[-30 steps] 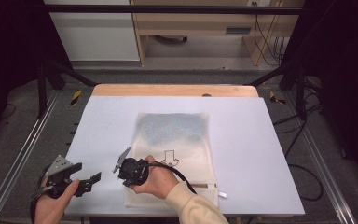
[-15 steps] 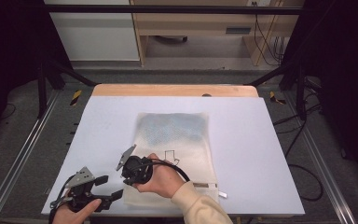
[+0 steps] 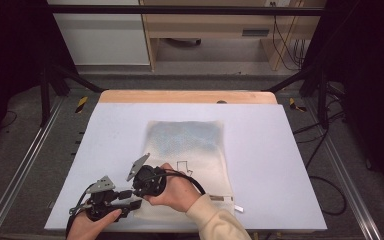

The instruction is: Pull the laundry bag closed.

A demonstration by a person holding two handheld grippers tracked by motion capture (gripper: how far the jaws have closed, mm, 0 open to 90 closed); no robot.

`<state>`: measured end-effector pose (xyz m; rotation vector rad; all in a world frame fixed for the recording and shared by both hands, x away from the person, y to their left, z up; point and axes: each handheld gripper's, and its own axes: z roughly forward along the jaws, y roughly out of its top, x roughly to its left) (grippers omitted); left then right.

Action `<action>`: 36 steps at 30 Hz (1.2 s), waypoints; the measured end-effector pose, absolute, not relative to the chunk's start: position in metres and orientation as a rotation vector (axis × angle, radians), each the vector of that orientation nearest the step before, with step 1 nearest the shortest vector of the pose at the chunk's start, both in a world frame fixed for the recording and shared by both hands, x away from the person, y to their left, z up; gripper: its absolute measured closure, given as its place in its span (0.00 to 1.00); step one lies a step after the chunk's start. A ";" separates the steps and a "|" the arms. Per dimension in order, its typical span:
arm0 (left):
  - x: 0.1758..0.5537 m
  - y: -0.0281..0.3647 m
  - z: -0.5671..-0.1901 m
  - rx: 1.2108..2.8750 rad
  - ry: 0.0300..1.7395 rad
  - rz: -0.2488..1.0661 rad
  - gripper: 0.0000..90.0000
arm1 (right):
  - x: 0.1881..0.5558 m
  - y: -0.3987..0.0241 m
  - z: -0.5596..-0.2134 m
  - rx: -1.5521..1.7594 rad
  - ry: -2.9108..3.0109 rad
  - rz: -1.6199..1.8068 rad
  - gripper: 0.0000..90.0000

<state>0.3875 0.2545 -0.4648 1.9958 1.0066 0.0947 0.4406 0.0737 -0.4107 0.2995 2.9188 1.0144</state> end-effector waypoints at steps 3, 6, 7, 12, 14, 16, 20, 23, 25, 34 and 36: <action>0.388 0.253 -0.466 2.003 0.998 0.088 0.47 | 0.440 0.074 -0.410 0.297 2.919 1.017 0.91; 0.391 0.251 -0.467 2.002 0.989 0.069 0.49 | 0.439 0.073 -0.406 0.297 2.906 1.018 0.91; 0.392 0.251 -0.467 2.000 0.989 0.062 0.50 | 0.439 0.072 -0.405 0.292 2.907 1.018 0.91; 0.400 0.249 -0.470 1.994 0.947 0.015 0.53 | 0.440 0.072 -0.404 0.302 2.903 1.017 0.91; 0.400 0.249 -0.470 1.990 0.939 0.008 0.54 | 0.440 0.072 -0.404 0.289 2.902 1.013 0.91; 0.401 0.248 -0.470 1.985 0.922 -0.008 0.55 | 0.440 0.072 -0.404 0.287 2.902 1.015 0.91; 0.402 0.245 -0.472 1.990 0.908 -0.023 0.57 | 0.440 0.071 -0.404 0.299 2.907 1.014 0.91; 0.406 0.244 -0.474 1.991 0.904 -0.037 0.59 | 0.440 0.071 -0.404 0.295 2.906 1.017 0.91; 0.408 0.243 -0.475 1.990 0.908 -0.056 0.59 | 0.440 0.071 -0.404 0.295 2.905 1.016 0.91; 0.414 0.242 -0.480 1.951 0.910 -0.127 0.63 | 0.441 0.070 -0.404 0.312 2.901 1.032 0.91; 0.415 0.241 -0.480 1.953 0.921 -0.123 0.66 | 0.442 0.069 -0.404 0.308 2.903 1.030 0.91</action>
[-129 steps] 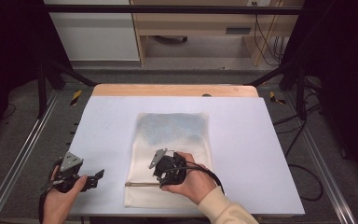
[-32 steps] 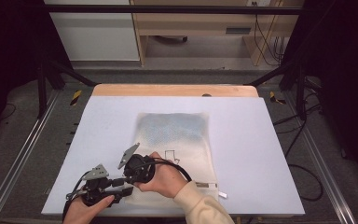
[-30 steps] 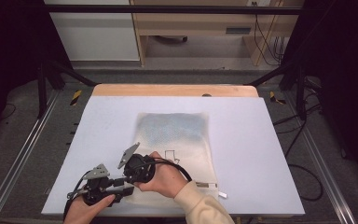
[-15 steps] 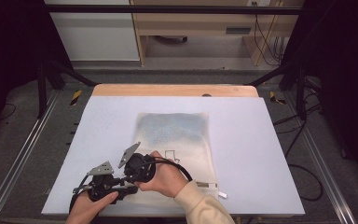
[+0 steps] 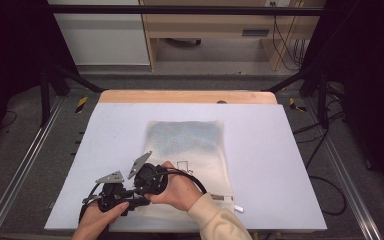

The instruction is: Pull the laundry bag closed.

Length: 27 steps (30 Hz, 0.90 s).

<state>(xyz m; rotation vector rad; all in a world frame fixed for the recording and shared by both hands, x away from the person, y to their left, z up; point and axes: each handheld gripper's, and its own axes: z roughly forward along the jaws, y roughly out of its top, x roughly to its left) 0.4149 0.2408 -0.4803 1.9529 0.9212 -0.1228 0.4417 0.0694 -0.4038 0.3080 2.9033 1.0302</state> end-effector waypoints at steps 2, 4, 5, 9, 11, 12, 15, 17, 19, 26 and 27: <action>0.416 0.240 -0.481 1.967 0.919 -0.123 0.67 | 0.442 0.069 -0.404 0.308 2.903 1.032 0.91; 0.417 0.238 -0.483 1.970 0.918 -0.131 0.71 | 0.442 0.069 -0.405 0.309 2.902 1.033 0.91; 0.417 0.238 -0.483 1.970 0.918 -0.131 0.72 | 0.442 0.069 -0.405 0.309 2.902 1.033 0.91; 0.418 0.235 -0.483 1.974 0.915 -0.127 0.79 | 0.442 0.069 -0.405 0.308 2.901 1.027 0.91; 0.418 0.235 -0.483 1.985 0.914 -0.116 0.82 | 0.442 0.068 -0.406 0.312 2.901 1.014 0.91; 0.418 0.236 -0.483 1.984 0.916 -0.115 0.82 | 0.442 0.068 -0.406 0.312 2.901 1.014 0.91; 0.418 0.238 -0.482 1.979 0.916 -0.106 0.85 | 0.444 0.066 -0.406 0.298 2.899 1.014 0.91; 0.418 0.238 -0.482 1.979 0.917 -0.105 0.86 | 0.444 0.065 -0.406 0.297 2.900 1.008 0.91; 0.418 0.238 -0.482 1.990 0.912 -0.109 0.88 | 0.443 0.066 -0.406 0.307 2.898 1.006 0.91; 0.418 0.239 -0.482 1.984 0.927 -0.108 0.93 | 0.442 0.066 -0.408 0.273 2.894 0.990 0.91; 0.418 0.239 -0.482 1.984 0.927 -0.108 0.93 | 0.442 0.066 -0.408 0.273 2.894 0.990 0.91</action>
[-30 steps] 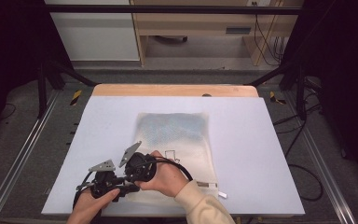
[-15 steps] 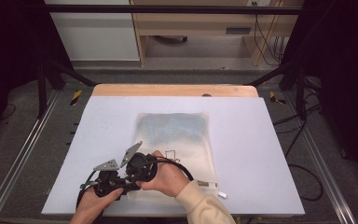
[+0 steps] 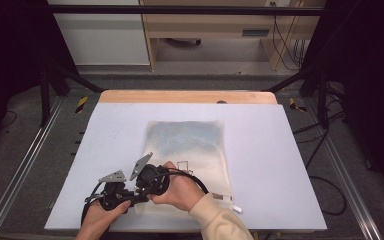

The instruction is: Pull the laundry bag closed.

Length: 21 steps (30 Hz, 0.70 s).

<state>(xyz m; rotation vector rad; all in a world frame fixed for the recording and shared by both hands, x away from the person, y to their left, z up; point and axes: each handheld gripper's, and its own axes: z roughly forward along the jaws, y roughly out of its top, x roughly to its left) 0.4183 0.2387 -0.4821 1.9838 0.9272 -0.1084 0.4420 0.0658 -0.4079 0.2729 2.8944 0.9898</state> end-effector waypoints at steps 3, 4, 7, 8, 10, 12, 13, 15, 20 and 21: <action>0.418 0.238 -0.482 1.979 0.934 -0.112 0.94 | 0.441 0.066 -0.409 0.281 2.892 0.973 0.91; 0.418 0.239 -0.482 1.983 0.931 -0.104 0.94 | 0.440 0.066 -0.409 0.279 2.890 0.976 0.91; 0.418 0.239 -0.481 1.986 0.934 -0.098 0.94 | 0.440 0.065 -0.411 0.258 2.893 0.939 0.91; 0.418 0.240 -0.481 1.989 0.931 -0.097 0.94 | 0.440 0.065 -0.412 0.257 2.894 0.930 0.91; 0.419 0.240 -0.481 1.990 0.931 -0.098 0.94 | 0.441 0.065 -0.412 0.246 2.894 0.920 0.91; 0.419 0.240 -0.481 1.993 0.930 -0.097 0.94 | 0.441 0.065 -0.412 0.246 2.896 0.911 0.91; 0.419 0.240 -0.481 1.993 0.928 -0.097 0.94 | 0.441 0.064 -0.413 0.245 2.896 0.909 0.91; 0.418 0.240 -0.480 1.995 0.927 -0.092 0.94 | 0.440 0.064 -0.413 0.245 2.902 0.889 0.91; 0.418 0.240 -0.480 2.000 0.929 -0.092 0.95 | 0.440 0.063 -0.414 0.251 2.914 0.856 0.91; 0.418 0.240 -0.480 2.000 0.929 -0.092 0.95 | 0.440 0.063 -0.414 0.253 2.915 0.840 0.91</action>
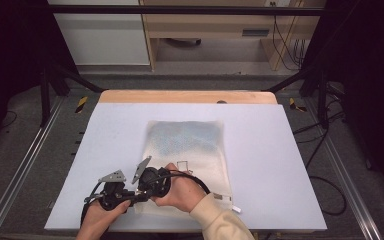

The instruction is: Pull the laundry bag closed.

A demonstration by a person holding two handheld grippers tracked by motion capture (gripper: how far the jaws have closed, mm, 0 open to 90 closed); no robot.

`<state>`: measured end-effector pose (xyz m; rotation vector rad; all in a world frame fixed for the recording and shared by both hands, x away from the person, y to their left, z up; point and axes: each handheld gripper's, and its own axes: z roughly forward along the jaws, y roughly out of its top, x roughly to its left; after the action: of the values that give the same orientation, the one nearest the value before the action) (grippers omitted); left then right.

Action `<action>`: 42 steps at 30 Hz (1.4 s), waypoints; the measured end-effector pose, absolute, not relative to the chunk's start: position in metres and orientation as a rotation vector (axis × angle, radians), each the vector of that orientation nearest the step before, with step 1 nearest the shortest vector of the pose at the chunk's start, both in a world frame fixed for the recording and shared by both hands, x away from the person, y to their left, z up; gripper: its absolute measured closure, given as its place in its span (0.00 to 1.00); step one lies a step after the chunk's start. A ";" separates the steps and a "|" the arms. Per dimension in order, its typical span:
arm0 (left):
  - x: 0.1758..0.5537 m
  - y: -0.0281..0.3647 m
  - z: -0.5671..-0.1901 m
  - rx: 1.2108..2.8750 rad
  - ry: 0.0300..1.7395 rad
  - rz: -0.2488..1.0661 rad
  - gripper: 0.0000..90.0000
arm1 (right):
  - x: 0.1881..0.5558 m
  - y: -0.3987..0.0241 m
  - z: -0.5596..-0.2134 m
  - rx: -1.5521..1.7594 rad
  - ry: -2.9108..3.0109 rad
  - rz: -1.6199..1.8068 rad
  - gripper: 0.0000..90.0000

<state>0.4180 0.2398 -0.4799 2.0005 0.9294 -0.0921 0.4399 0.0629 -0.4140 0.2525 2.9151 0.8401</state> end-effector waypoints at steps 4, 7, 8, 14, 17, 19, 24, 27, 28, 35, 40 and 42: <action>0.418 0.241 -0.478 1.978 0.938 -0.087 0.95 | 0.440 0.060 -0.413 0.268 2.918 0.832 0.91; 0.417 0.240 -0.477 1.985 0.932 -0.081 0.95 | 0.441 0.057 -0.412 0.266 2.920 0.828 0.91; 0.417 0.240 -0.478 1.986 0.932 -0.084 0.95 | 0.440 0.056 -0.412 0.261 2.919 0.827 0.91; 0.417 0.240 -0.478 1.983 0.929 -0.092 0.95 | 0.440 0.052 -0.414 0.280 2.932 0.816 0.91; 0.417 0.240 -0.478 1.985 0.926 -0.095 0.95 | 0.441 0.050 -0.416 0.287 2.937 0.824 0.91; 0.417 0.242 -0.477 1.962 0.933 -0.102 0.95 | 0.442 0.047 -0.417 0.291 2.937 0.783 0.91; 0.417 0.240 -0.477 1.973 0.917 -0.100 0.95 | 0.445 0.035 -0.421 0.335 2.944 0.776 0.91; 0.416 0.239 -0.477 1.981 0.915 -0.099 0.95 | 0.445 0.030 -0.423 0.353 2.946 0.771 0.91; 0.417 0.239 -0.477 1.981 0.914 -0.099 0.95 | 0.445 0.029 -0.424 0.356 2.941 0.778 0.91; 0.416 0.238 -0.478 1.987 0.909 -0.105 0.95 | 0.445 0.022 -0.426 0.363 2.940 0.803 0.91; 0.415 0.237 -0.477 1.992 0.907 -0.100 0.94 | 0.445 0.020 -0.428 0.357 2.927 0.827 0.91; 0.415 0.235 -0.478 2.001 0.904 -0.093 0.94 | 0.445 0.019 -0.428 0.357 2.928 0.824 0.91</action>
<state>0.4145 0.2354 -0.4778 2.0015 0.9044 -0.0933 0.4446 0.0192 -0.4284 0.3573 2.9283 0.8238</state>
